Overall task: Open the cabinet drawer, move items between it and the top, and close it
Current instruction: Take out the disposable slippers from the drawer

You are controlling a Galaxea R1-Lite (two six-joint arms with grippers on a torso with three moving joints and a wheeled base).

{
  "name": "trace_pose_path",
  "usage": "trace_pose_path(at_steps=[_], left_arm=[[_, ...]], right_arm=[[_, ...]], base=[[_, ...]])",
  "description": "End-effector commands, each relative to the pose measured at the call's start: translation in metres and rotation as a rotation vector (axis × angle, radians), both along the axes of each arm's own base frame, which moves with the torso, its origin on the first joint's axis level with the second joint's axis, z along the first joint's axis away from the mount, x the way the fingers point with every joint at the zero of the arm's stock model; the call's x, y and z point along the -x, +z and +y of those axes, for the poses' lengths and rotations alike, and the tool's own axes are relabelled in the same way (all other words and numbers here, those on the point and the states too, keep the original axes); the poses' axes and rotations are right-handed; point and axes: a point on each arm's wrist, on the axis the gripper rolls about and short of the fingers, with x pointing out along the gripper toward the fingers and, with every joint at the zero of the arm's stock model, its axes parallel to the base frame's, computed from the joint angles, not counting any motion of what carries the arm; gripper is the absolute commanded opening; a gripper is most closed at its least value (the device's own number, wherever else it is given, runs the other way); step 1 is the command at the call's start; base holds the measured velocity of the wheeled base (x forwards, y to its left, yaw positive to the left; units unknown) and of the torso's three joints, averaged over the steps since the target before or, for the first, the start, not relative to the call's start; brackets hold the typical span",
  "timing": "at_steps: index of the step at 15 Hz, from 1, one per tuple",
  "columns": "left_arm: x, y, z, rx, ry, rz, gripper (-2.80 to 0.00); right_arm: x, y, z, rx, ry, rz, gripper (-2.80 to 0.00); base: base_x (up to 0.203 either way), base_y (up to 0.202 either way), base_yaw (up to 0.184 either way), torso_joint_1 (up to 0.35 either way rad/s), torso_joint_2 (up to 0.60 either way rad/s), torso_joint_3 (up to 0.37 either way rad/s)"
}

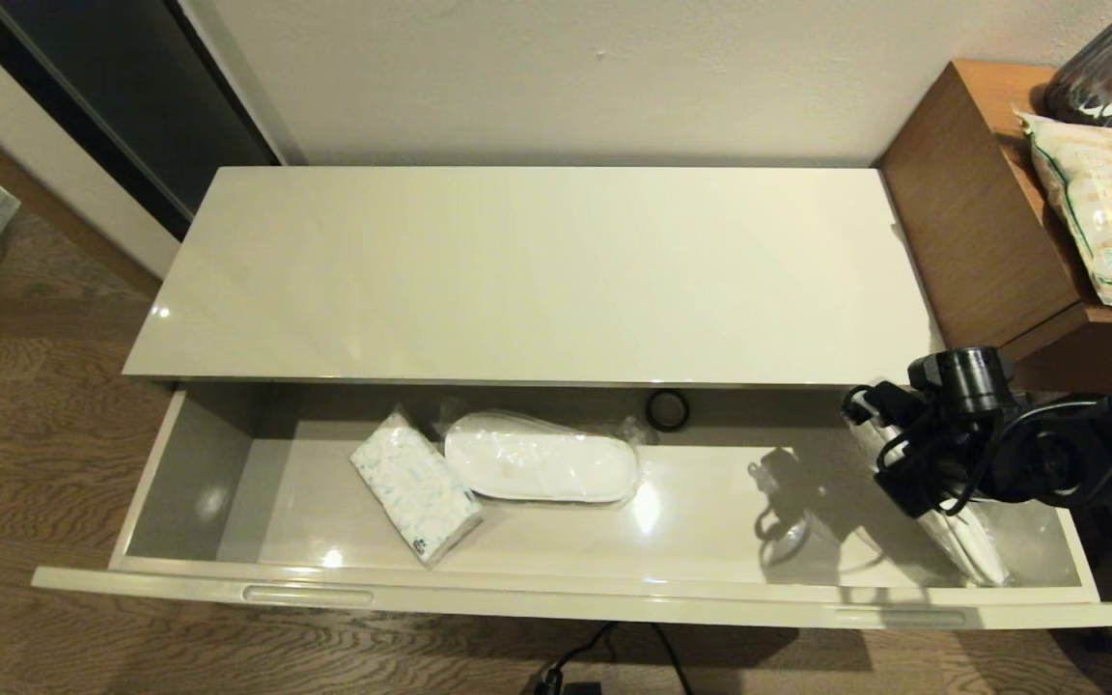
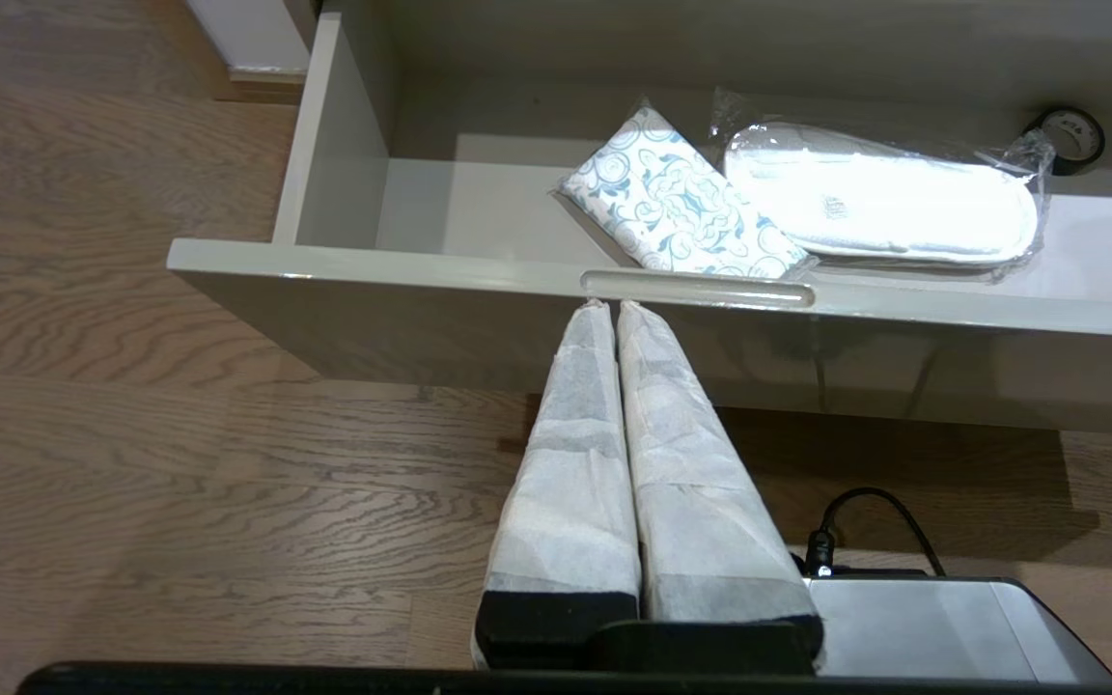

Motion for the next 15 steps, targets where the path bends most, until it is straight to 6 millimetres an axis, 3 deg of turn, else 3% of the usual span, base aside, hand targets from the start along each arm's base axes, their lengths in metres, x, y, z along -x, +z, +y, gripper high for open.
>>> trace_pose_path(at_steps=[1, 7, 12, 15], left_arm=[[0.0, 0.0, 0.0, 0.0, 0.0, 0.001, -2.8], [0.0, 0.0, 0.0, 0.0, 0.0, 0.001, -2.8], [0.0, 0.0, 0.0, 0.0, 0.0, 0.001, -2.8], [0.0, 0.0, 0.0, 0.0, 0.0, 0.001, -2.8]], right_arm=[[0.019, 0.023, 0.0, 0.001, 0.002, -0.033, -2.8], [0.05, 0.05, 0.0, 0.0, 0.011, -0.054, -2.8], [0.07, 0.103, 0.008, -0.007, 0.045, -0.135, -2.8], [0.065, 0.146, 0.014, -0.016, 0.065, -0.242, -2.8]], base=[[0.0, 0.0, 0.0, 0.0, 0.0, 0.0], [0.0, 0.0, 0.0, 0.0, 0.0, 0.0], [0.0, 0.0, 0.0, 0.0, 0.0, 0.0], [0.0, 0.0, 0.0, 0.0, 0.0, 0.0]])
